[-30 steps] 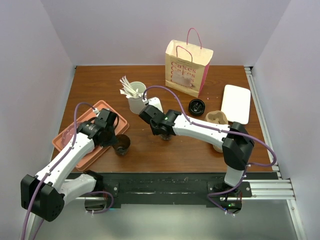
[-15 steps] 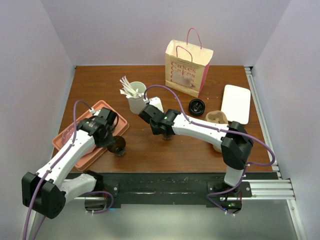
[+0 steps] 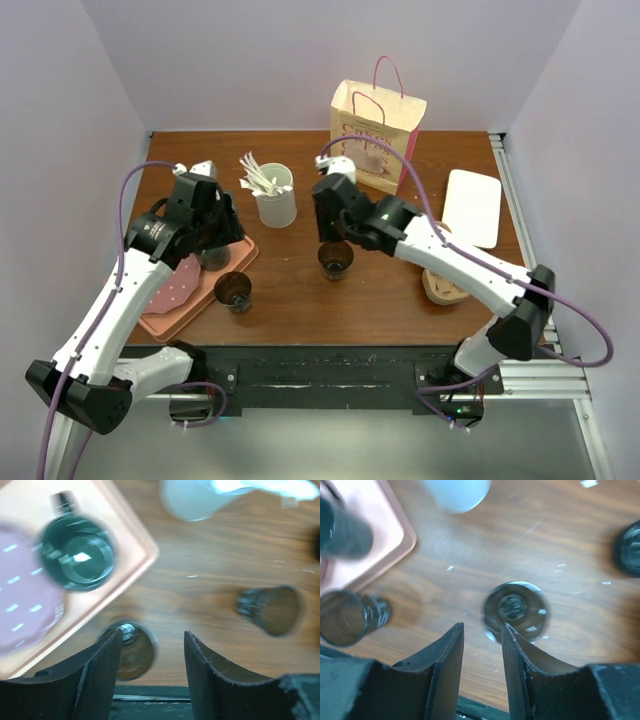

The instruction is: Pack the takeout coffee

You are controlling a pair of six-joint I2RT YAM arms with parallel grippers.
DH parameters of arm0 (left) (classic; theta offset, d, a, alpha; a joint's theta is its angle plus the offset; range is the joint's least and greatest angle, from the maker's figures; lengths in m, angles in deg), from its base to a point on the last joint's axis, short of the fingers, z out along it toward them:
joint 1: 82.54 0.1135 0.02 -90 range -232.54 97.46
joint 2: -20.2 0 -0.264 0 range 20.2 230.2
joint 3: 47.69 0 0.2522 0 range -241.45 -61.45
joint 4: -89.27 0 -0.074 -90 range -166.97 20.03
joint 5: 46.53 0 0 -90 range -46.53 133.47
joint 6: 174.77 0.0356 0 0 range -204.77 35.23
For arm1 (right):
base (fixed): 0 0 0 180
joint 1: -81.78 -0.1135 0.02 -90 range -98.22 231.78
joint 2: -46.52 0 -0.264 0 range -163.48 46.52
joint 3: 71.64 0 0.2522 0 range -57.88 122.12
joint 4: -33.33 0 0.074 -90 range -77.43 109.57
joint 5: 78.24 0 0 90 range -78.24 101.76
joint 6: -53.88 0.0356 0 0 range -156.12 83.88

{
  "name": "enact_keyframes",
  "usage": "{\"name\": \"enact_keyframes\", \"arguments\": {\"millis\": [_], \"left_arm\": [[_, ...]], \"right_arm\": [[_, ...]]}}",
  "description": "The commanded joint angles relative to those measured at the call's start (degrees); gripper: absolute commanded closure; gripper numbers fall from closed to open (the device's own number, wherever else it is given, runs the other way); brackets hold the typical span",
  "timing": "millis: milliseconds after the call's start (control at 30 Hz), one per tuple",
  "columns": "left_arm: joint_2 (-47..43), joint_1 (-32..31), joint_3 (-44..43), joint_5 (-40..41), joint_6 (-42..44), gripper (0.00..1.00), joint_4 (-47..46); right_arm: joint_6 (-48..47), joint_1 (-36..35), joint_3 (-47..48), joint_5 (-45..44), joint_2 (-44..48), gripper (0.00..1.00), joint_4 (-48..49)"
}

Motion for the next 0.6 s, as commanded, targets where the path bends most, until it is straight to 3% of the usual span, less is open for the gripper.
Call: {"name": "enact_keyframes", "arguments": {"millis": [0,33,200,267,333,467,567], "left_arm": [[-1.5,-2.8,0.8,-10.5,3.1,0.4,-10.9],[-1.0,-4.4,1.6,-12.0,3.3,0.3,-13.1],[2.7,-17.3,1.4,-9.8,3.2,0.27,-16.5],[2.8,-18.5,1.6,-10.5,3.0,0.25,-18.9],[3.3,-18.5,0.9,-12.1,3.1,0.13,-19.4],[5.6,-18.6,-1.7,-12.7,2.6,0.1,-18.2],[6.3,-18.6,-3.4,-11.3,1.2,0.07,-15.6]], "right_arm": [[-2.5,7.8,-0.4,-2.1,4.8,0.59,-4.7],[-2.9,9.5,-1.2,-2.1,5.3,0.59,-4.9],[-6.3,19.7,-4.7,-3.4,5.9,0.53,-3.3],[-7.5,21.8,-5.6,-4.8,4.7,0.52,-1.5],[-9.2,25.3,-6.8,-4.7,2.6,0.51,0.9],[-11.7,32.9,-8.3,-1.7,-1.6,0.51,5.6],[-13.0,37.4,-6.9,2.0,-5.9,0.57,8.8]]}}
